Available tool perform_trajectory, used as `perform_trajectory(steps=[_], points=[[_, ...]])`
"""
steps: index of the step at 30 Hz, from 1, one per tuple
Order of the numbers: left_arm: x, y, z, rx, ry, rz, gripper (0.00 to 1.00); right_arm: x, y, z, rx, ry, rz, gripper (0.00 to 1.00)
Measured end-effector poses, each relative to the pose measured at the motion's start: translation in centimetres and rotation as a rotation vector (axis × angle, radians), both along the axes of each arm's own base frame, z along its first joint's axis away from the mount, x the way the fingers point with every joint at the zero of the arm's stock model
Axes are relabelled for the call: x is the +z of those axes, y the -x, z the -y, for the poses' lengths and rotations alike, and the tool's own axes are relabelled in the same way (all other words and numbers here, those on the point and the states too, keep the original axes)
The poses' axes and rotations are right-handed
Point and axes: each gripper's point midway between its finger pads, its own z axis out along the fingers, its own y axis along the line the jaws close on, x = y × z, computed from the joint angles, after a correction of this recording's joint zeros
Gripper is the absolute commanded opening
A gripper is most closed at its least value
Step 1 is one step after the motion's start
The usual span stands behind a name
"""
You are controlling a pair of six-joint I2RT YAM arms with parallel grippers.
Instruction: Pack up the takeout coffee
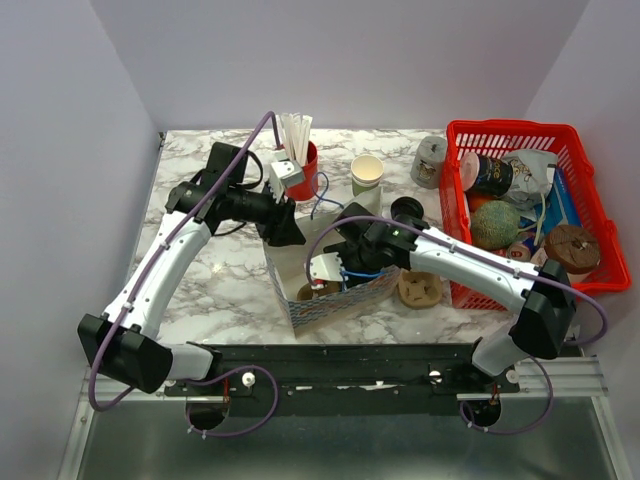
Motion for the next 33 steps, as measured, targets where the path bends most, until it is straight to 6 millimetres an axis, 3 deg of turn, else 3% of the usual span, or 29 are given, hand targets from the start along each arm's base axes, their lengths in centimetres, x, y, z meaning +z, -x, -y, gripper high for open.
perform_trajectory(steps=[8, 11, 16, 17, 19, 29, 33], points=[[0.8, 0.4, -0.2, -0.014, 0.009, 0.054, 0.61, 0.2, 0.0, 0.0, -0.028, -0.010, 0.002, 0.49], [0.8, 0.6, -0.1, -0.021, 0.009, 0.059, 0.61, 0.3, 0.0, 0.1, -0.035, -0.011, -0.001, 0.65], [0.5, 0.8, -0.1, -0.025, 0.006, 0.051, 0.62, 0.5, 0.1, 0.3, -0.044, -0.012, -0.002, 0.82], [0.5, 0.9, -0.1, -0.025, 0.006, 0.050, 0.62, 0.6, 0.2, 0.4, -0.045, -0.012, -0.003, 0.95], [0.5, 0.9, -0.1, -0.026, 0.006, 0.051, 0.62, 0.8, 0.4, 0.6, -0.050, -0.010, -0.007, 1.00], [0.3, 1.3, -0.1, -0.032, 0.007, 0.051, 0.61, 3.3, 0.5, 0.3, -0.094, -0.041, -0.019, 1.00], [0.5, 1.5, -0.1, -0.035, 0.010, 0.057, 0.59, 5.5, 0.1, -0.4, -0.112, -0.084, -0.003, 1.00]])
